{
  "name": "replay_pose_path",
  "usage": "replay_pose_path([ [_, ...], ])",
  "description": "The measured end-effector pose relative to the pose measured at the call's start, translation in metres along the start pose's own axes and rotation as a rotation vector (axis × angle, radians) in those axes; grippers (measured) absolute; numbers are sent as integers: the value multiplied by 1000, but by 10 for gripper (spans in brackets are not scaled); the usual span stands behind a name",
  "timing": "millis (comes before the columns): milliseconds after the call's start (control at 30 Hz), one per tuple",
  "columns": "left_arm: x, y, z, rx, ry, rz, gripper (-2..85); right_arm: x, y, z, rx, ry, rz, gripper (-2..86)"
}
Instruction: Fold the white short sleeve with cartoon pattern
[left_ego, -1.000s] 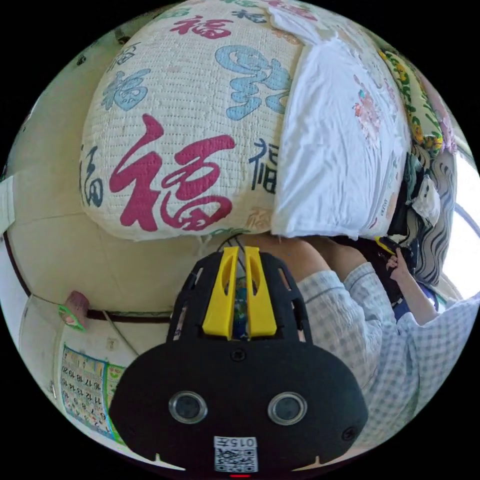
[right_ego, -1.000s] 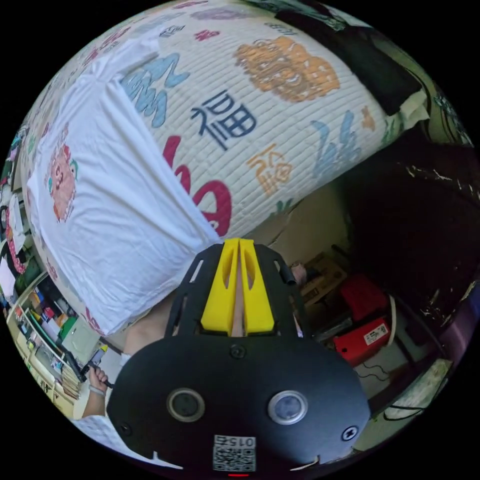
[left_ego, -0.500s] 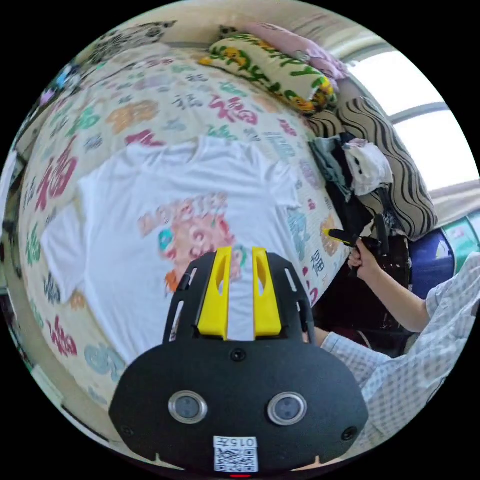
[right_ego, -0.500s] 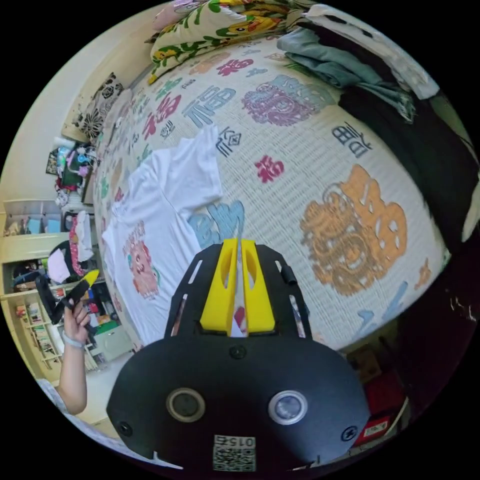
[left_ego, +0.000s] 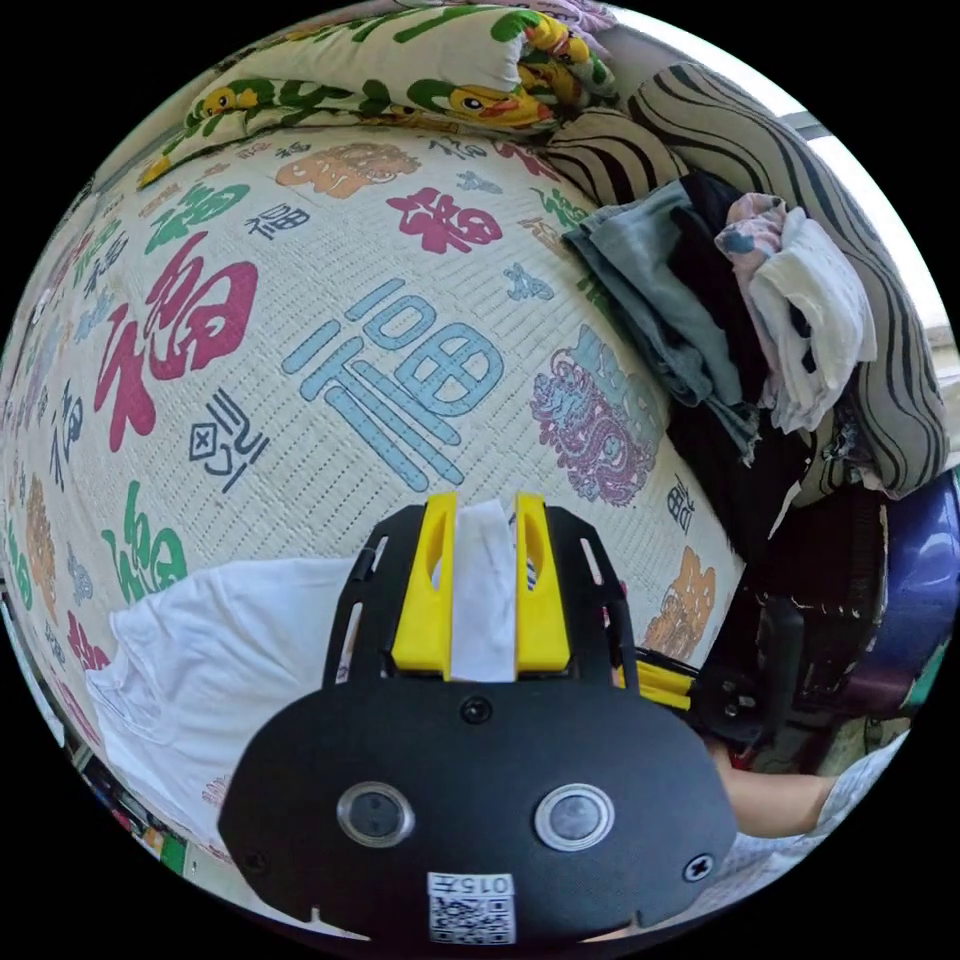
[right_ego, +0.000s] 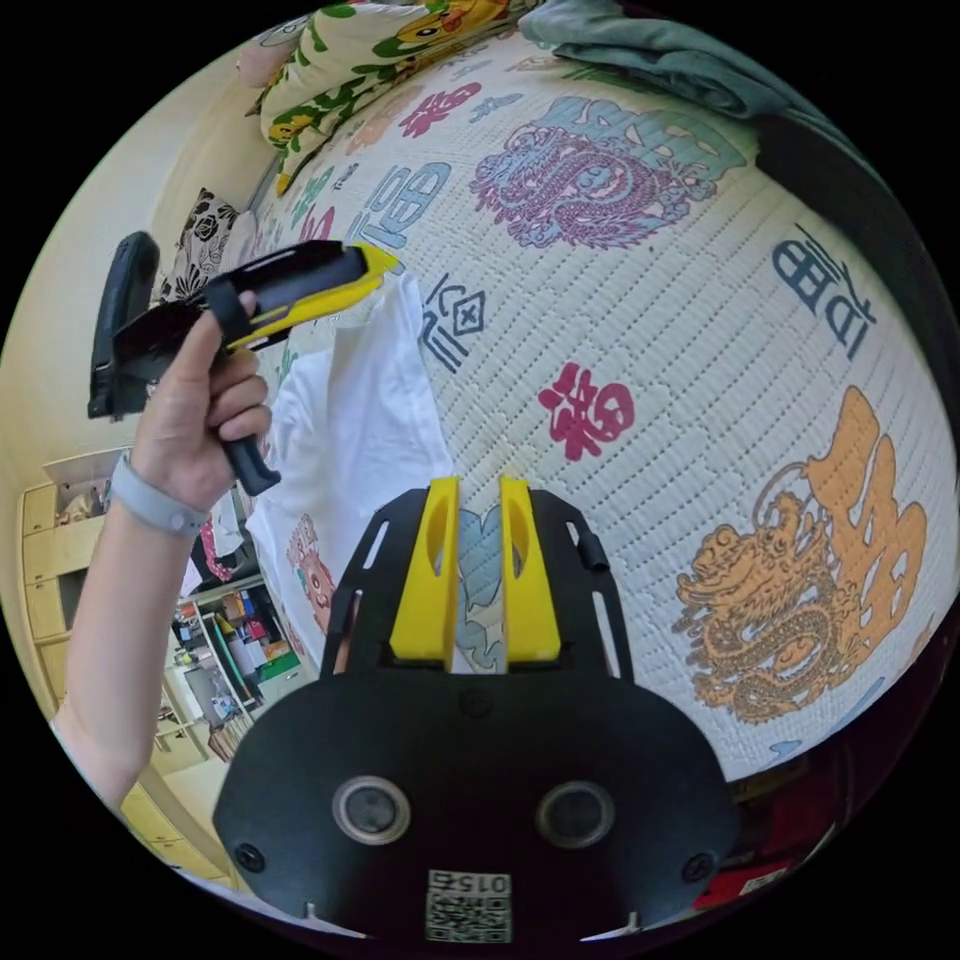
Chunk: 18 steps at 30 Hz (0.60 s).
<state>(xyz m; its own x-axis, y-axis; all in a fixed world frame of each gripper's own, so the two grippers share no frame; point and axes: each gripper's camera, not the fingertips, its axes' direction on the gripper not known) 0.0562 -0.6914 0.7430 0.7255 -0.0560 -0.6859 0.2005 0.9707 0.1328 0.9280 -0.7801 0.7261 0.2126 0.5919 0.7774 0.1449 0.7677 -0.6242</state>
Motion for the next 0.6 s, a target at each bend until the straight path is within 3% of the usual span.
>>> replay_pose_path([
  [300,-1,-8,44,-61,-94,103,12,-16,0,-2,-30,-41,-20,34],
  [600,-41,10,-6,125,63,55,-2,-29,11,-32,22,-115,-100,-7],
])
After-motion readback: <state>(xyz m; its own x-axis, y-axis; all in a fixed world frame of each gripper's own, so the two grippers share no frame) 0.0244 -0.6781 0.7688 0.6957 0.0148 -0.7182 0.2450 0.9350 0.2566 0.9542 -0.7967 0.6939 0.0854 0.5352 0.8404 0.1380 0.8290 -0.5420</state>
